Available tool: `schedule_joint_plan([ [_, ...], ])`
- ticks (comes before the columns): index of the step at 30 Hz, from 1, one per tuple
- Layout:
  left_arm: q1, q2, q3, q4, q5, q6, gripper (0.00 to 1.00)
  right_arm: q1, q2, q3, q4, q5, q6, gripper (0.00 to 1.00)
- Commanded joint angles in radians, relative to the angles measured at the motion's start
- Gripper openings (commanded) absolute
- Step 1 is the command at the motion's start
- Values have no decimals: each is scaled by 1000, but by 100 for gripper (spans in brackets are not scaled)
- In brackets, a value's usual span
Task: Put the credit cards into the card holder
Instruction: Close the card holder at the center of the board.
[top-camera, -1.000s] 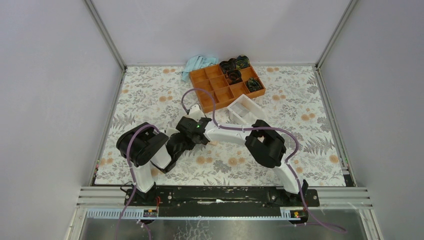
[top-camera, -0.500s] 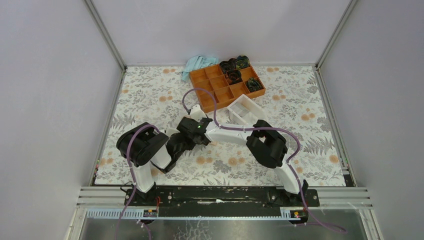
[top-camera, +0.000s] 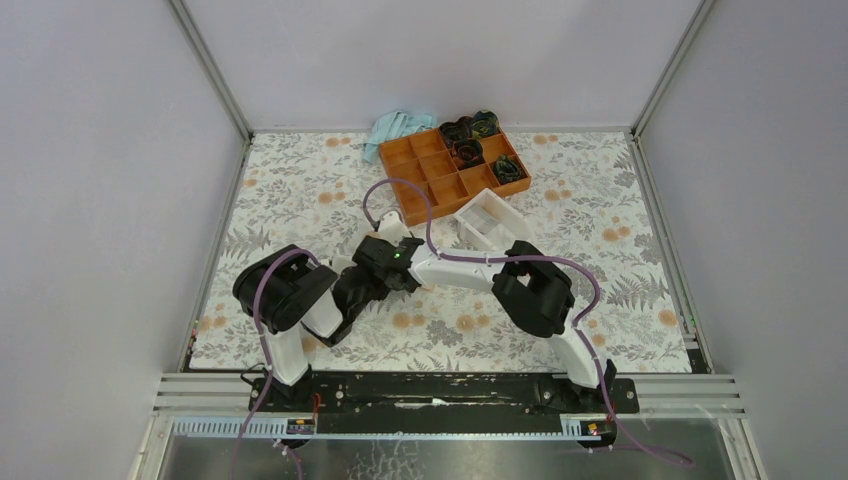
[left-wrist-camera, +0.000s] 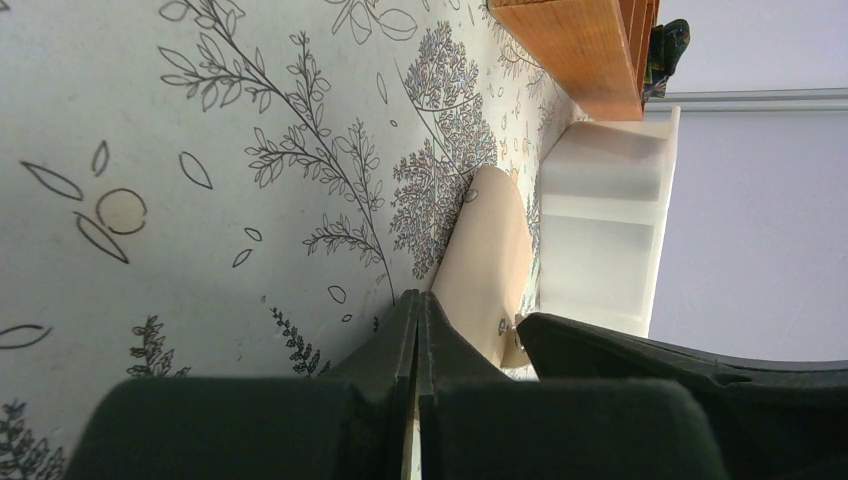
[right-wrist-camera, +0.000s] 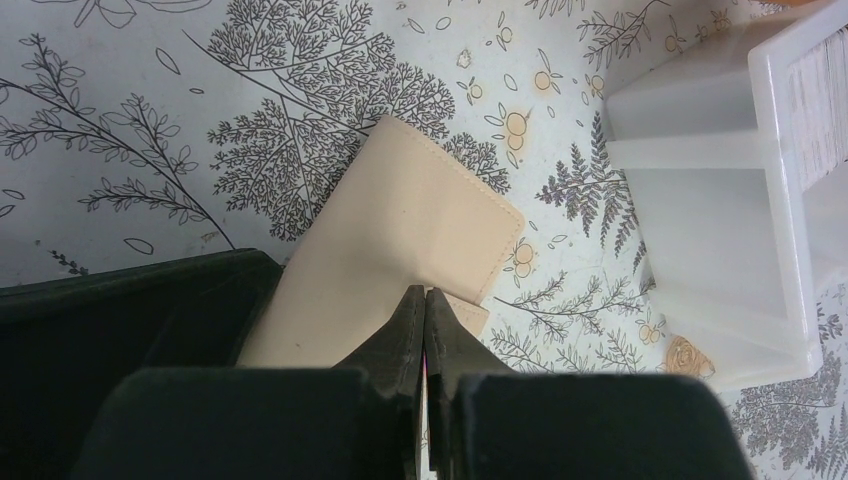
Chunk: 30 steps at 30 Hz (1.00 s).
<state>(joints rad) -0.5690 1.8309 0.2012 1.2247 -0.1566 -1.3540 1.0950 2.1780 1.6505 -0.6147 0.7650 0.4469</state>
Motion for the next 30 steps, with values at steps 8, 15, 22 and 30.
schedule_joint_plan([
  [8,-5,8,3,15,-1,29,0,13,-9,11,18,-9,22,0],
  [15,-6,7,3,13,-1,30,0,14,-11,3,26,3,15,0],
  [22,-5,7,3,13,0,30,0,10,-6,2,33,11,11,0],
  [30,-4,13,0,18,-1,30,0,4,-8,2,30,18,12,0],
])
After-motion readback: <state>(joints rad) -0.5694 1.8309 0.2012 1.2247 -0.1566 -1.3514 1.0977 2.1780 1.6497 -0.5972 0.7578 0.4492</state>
